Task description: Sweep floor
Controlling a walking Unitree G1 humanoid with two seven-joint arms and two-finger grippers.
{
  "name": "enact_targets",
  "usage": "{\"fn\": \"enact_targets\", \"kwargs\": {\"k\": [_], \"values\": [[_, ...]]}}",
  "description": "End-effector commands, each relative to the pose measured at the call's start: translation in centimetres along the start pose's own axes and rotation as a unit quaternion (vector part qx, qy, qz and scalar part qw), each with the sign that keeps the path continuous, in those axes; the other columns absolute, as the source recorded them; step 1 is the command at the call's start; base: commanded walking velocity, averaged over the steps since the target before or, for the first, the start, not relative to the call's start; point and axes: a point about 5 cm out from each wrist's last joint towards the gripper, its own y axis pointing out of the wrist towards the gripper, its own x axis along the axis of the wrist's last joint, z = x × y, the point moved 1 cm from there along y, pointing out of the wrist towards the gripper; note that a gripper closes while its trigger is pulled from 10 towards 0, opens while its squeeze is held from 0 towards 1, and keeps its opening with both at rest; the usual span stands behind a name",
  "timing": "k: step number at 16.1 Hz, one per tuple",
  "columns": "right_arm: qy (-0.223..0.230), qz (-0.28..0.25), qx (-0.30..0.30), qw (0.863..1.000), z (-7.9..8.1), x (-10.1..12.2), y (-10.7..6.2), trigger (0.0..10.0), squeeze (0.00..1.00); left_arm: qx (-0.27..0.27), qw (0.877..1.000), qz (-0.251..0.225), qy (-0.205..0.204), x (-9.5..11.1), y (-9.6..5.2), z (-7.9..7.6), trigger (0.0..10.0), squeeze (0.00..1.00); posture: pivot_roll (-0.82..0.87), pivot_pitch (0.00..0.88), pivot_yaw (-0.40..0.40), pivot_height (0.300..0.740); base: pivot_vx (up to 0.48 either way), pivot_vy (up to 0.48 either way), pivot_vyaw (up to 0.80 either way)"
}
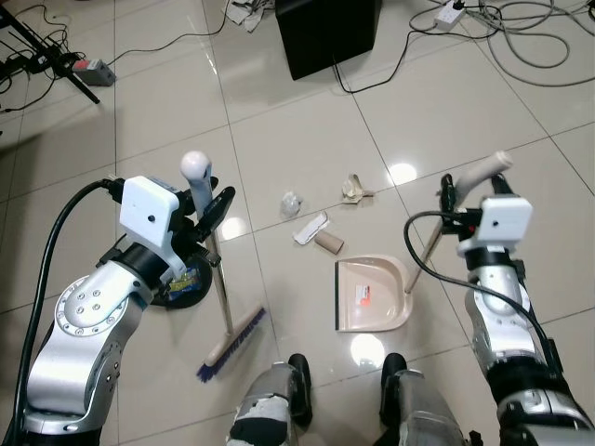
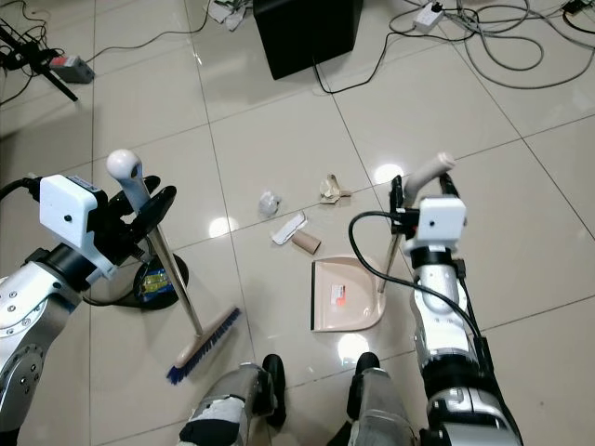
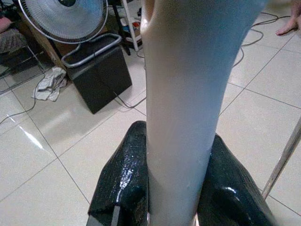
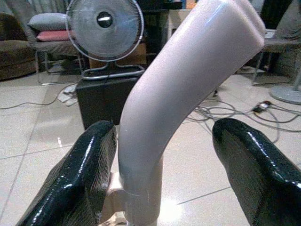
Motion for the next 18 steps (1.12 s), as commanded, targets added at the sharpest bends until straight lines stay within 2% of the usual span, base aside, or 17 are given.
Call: {"fn": "enact_targets", "kwargs": {"k": [1, 3, 6, 7, 8, 9, 13, 18], "values": [[0.003, 0.025, 0.005, 1.000, 0.7, -1.0, -1.2, 10.0, 1.00, 0.010, 1.000, 0.007, 0.010, 0.0, -0.4, 0.4, 10.0, 0.00, 0.34, 0.349, 0.207, 0.740, 0.000, 0.000, 0.00], [0.016, 0.001, -0.004, 1.000, 0.8, -0.4, -2.0, 10.0, 1.00, 0.010, 1.000, 0.006, 0.010, 0.0, -0.4, 0.3, 10.0, 0.00, 0.34, 0.349, 0.207, 0.740, 0.000, 0.000, 0.00], [0.026, 0.001, -0.017, 1.000, 0.8, -0.4, -2.7, 10.0, 1.00, 0.010, 1.000, 0.004, 0.010, 0.1, -0.3, 0.3, 10.0, 0.00, 0.33, 0.347, 0.208, 0.740, 0.000, 0.000, 0.00], [0.028, 0.005, -0.016, 0.999, 0.9, -0.5, -2.9, 10.0, 0.97, 0.009, 1.000, 0.004, 0.010, 0.1, -0.2, 0.3, 10.0, 0.00, 0.33, 0.347, 0.208, 0.740, 0.000, 0.000, 0.00], [0.029, 0.009, -0.012, 0.999, 1.0, -0.7, -3.0, 10.0, 0.84, 0.008, 1.000, 0.004, 0.010, 0.1, -0.2, 0.3, 10.0, 0.00, 0.33, 0.347, 0.208, 0.740, 0.000, 0.000, 0.00], [0.027, 0.014, -0.010, 1.000, 1.0, -0.7, -3.1, 10.0, 0.00, 0.008, 1.000, 0.004, 0.010, 0.1, -0.2, 0.3, 10.0, 0.00, 0.34, 0.346, 0.208, 0.740, 0.000, 0.000, 0.00], [0.013, 0.025, -0.007, 1.000, 0.2, -0.6, -2.0, 10.0, 0.00, 0.009, 1.000, 0.005, 0.010, 0.0, -0.2, 0.4, 10.0, 0.00, 0.33, 0.345, 0.206, 0.740, 0.000, 0.000, 0.00], [0.006, 0.036, 0.052, 0.998, 0.3, -0.5, -1.1, 10.0, 0.00, 0.013, 1.000, 0.005, 0.008, 0.0, -0.3, 0.3, 10.0, 0.00, 0.33, 0.342, 0.199, 0.740, 0.000, 0.000, 0.00]]}}
